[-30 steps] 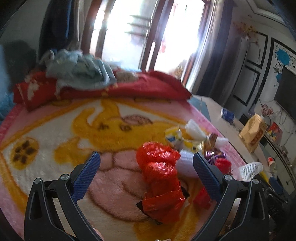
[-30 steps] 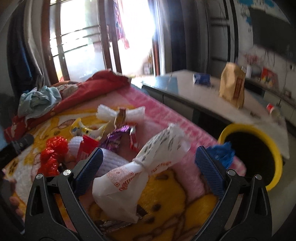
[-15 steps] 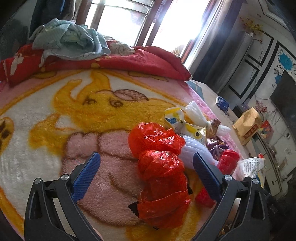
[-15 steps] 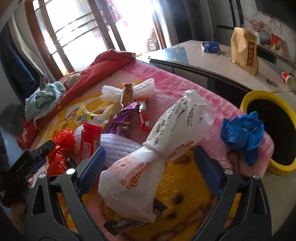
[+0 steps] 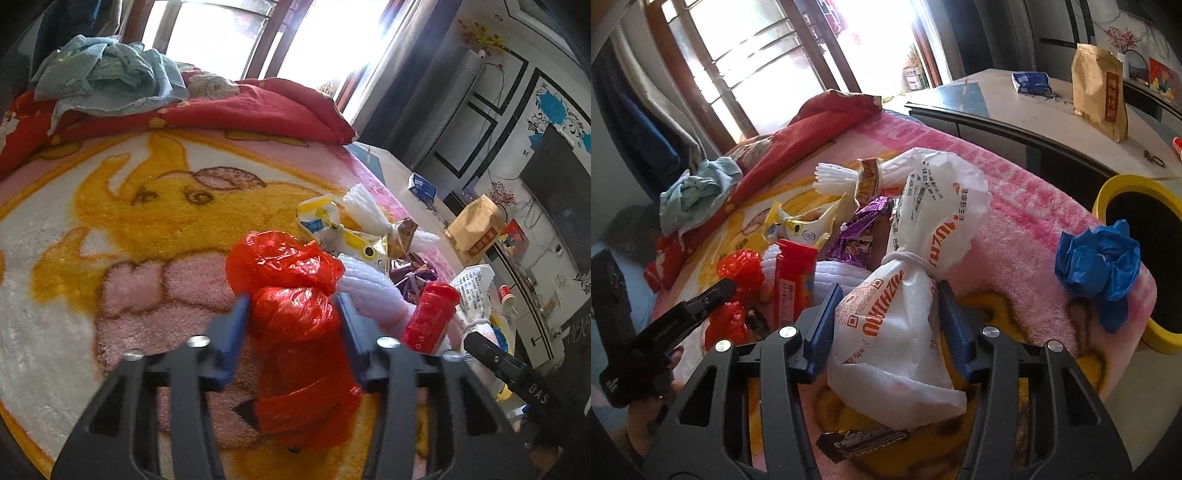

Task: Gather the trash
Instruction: 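Grasp the red plastic bag with the left tool while the right tool grasps the tied white bag, then carry both bags over the yellow bin and open both tools to drop them, then move both open tools back over the trash on the blanket, then grasp the red can with the left tool while the right tool grasps the blue plastic bag, then carry the red can and blue bag toward the yellow bin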

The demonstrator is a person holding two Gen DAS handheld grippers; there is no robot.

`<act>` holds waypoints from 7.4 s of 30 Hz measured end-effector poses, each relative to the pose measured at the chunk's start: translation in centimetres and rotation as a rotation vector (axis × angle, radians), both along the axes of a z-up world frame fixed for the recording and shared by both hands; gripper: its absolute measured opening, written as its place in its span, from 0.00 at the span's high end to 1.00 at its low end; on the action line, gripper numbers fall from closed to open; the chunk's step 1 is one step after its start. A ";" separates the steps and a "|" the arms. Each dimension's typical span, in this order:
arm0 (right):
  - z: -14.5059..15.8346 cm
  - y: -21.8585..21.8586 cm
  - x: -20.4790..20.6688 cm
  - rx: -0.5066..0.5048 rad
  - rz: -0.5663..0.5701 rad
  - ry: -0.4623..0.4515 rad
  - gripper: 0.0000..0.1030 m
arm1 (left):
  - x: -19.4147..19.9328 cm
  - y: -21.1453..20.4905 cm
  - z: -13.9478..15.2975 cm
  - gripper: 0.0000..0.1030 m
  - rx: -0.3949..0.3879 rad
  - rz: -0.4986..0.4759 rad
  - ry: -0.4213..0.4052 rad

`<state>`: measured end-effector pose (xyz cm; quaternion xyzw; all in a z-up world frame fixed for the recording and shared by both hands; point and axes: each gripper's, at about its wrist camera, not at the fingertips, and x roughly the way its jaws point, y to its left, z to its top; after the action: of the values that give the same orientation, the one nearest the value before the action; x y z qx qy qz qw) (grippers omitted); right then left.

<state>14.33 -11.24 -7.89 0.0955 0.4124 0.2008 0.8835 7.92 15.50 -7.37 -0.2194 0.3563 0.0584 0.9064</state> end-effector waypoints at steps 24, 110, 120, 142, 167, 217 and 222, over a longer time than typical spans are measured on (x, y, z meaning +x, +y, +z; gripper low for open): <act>5.2 -5.1 -1.2 0.037 -0.012 -0.186 0.58 | -0.4 -5.0 8.4 0.66 0.049 -0.117 -0.234; 4.1 -25.3 0.4 -0.098 -0.415 -0.216 0.22 | 13.3 -30.5 5.8 0.08 0.119 -0.585 -0.172; 5.4 -21.5 -1.2 -0.090 -0.321 -0.281 0.19 | 10.7 -25.7 7.6 0.07 0.115 -0.472 -0.232; 5.5 -13.5 -3.9 -0.085 -0.110 -0.297 0.19 | 7.1 -17.2 8.4 0.07 0.119 -0.267 -0.259; 2.7 -8.4 -3.6 -0.159 0.006 -0.235 0.19 | 3.2 -9.4 5.4 0.07 0.112 -0.121 -0.190; -2.8 -8.3 2.9 -0.141 0.051 -0.064 0.77 | 2.5 -8.4 -1.2 0.65 0.024 -0.252 0.014; -2.3 -7.2 2.1 -0.119 0.092 -0.066 0.77 | 2.2 -8.1 -0.2 0.67 0.021 -0.240 -0.015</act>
<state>16.42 -18.41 -10.21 0.0170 0.3980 0.2194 0.8906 10.09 7.35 -7.53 -0.1661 0.3727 -0.0485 0.9117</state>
